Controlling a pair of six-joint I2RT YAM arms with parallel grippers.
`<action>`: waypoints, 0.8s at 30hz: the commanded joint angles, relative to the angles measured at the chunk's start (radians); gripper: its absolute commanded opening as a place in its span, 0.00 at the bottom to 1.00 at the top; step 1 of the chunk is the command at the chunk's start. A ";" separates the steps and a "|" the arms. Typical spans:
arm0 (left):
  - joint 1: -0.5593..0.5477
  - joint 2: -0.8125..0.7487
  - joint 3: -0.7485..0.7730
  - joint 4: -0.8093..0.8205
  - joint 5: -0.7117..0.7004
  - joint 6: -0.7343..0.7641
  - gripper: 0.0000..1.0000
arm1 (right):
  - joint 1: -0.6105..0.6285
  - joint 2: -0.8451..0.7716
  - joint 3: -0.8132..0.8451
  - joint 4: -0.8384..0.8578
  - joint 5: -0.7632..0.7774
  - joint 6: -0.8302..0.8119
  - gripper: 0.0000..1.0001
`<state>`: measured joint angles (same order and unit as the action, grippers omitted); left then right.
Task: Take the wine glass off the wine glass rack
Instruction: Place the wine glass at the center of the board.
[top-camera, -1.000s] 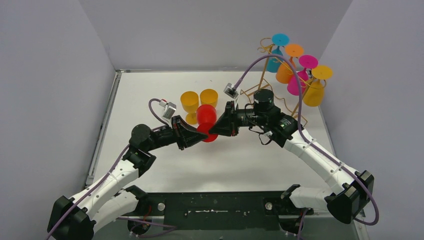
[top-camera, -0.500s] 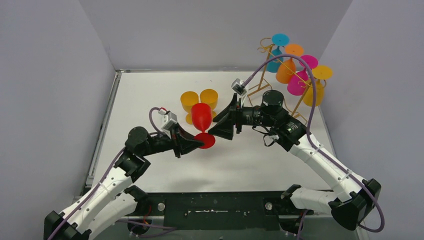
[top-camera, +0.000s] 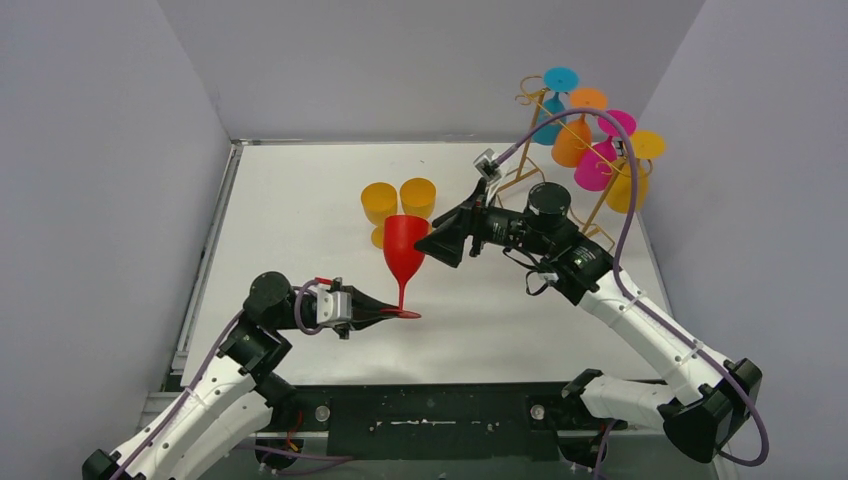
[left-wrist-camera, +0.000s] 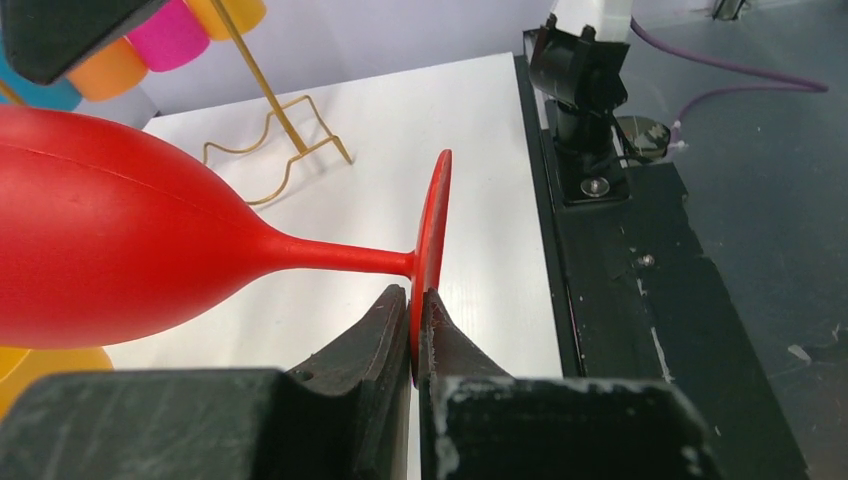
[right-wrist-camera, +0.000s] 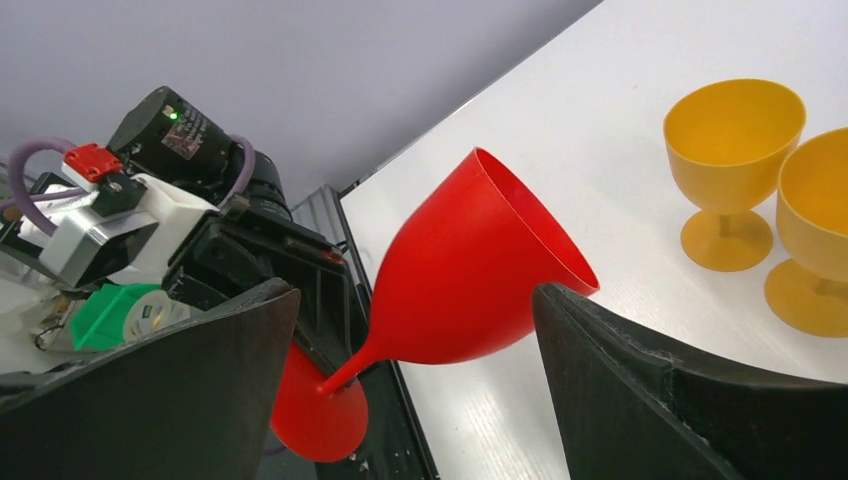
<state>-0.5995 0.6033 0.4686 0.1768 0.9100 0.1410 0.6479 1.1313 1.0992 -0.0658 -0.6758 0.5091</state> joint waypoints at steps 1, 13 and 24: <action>0.000 0.027 -0.016 0.002 0.090 0.101 0.00 | -0.006 -0.015 -0.004 0.133 -0.034 0.016 0.91; 0.004 0.104 0.146 -0.394 0.082 0.392 0.00 | -0.284 0.101 0.133 -0.044 -0.393 0.126 0.92; 0.077 0.135 0.179 -0.505 0.226 0.536 0.00 | -0.275 0.217 0.251 -0.135 -0.498 0.100 0.76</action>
<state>-0.5545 0.7380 0.5972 -0.2684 1.0306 0.5880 0.3668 1.3342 1.2770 -0.1856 -1.0977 0.6254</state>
